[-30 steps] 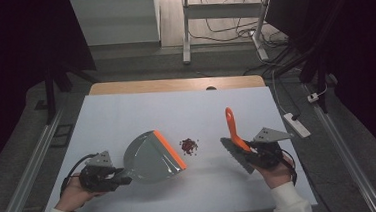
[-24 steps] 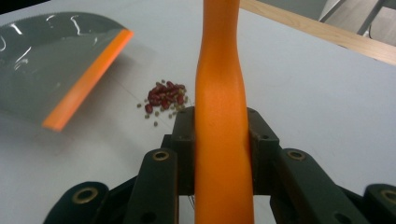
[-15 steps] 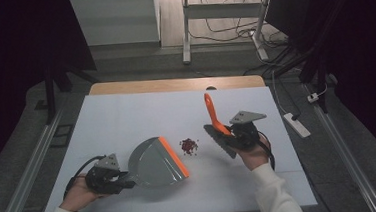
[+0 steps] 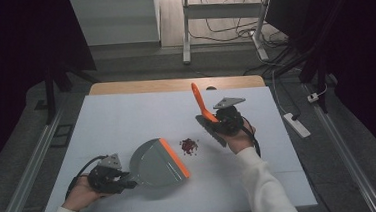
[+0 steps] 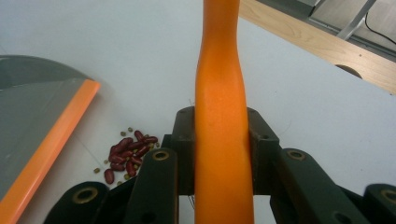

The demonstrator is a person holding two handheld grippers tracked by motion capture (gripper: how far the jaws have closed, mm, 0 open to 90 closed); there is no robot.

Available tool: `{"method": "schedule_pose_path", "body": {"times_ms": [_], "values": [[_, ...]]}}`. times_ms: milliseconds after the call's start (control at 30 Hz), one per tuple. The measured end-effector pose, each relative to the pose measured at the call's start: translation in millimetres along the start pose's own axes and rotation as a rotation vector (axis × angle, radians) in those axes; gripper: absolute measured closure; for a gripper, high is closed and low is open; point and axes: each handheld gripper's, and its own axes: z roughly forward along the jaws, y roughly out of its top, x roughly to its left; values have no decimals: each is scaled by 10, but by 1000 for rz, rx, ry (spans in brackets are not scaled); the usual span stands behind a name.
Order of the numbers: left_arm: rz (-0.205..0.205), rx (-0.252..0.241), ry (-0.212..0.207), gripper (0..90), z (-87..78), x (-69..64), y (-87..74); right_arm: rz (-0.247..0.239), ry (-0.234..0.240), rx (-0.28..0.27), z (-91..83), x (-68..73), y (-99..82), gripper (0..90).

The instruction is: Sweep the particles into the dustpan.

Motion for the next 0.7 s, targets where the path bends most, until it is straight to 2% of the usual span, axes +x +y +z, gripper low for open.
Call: {"method": "schedule_pose_path", "body": {"times_ms": [333, 700], "values": [[-9, 5, -17, 620, 68, 17, 44, -44, -20, 86, 295, 54, 94, 702], [-22, 14, -18, 620, 107, 49, 80, -53, 9, 147, 548, 156, 59, 702]]}}
